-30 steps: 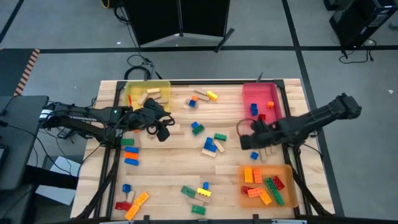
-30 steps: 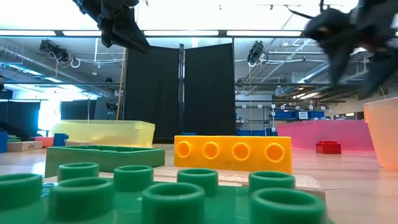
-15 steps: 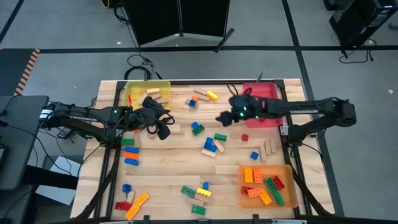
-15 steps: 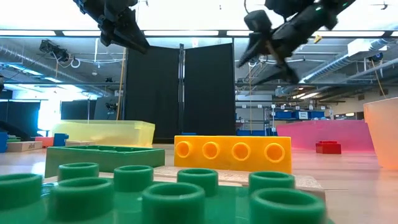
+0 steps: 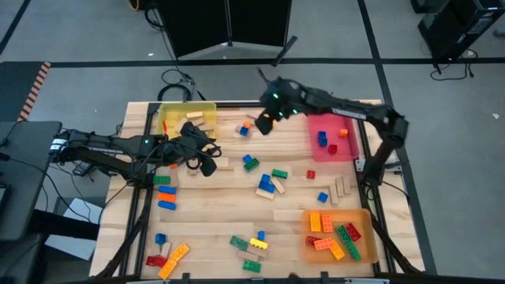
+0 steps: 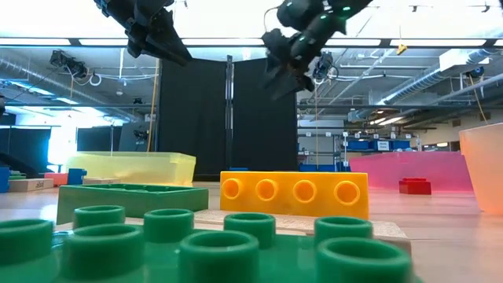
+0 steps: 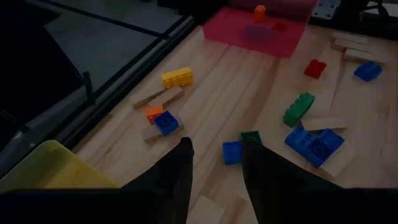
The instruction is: Sort blocks by size
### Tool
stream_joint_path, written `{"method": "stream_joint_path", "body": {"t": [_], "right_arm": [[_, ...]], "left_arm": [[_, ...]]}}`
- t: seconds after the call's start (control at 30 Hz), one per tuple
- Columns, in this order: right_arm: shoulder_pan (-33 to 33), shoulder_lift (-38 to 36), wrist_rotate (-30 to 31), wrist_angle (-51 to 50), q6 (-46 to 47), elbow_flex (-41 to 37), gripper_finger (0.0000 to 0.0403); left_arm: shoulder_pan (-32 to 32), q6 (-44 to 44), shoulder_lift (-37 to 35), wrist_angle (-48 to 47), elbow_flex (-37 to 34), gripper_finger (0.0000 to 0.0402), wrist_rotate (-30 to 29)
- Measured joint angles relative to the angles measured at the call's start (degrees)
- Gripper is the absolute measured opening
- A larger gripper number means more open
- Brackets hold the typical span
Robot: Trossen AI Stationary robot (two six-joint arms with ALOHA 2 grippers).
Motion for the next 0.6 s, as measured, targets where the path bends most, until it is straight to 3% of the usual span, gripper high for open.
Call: {"method": "stream_joint_path", "body": {"t": [0.3, 0.43, 0.6], "right_arm": [[-7.3, 20.8, 3.6, -23.2, -7.2, 22.3, 0.0279], [-8.6, 27.8, 3.5, -30.5, -8.1, 26.4, 0.0282], [-8.9, 32.4, 4.6, -32.5, -8.8, 27.2, 0.0277]], "left_arm": [[0.0, 0.0, 0.0, 0.0, 0.0, 0.0141, 0.0], [0.0, 0.0, 0.0, -0.1, 0.0, 0.0141, 0.0], [0.0, 0.0, 0.0, -0.1, 0.0, 0.0141, -0.2]]}}
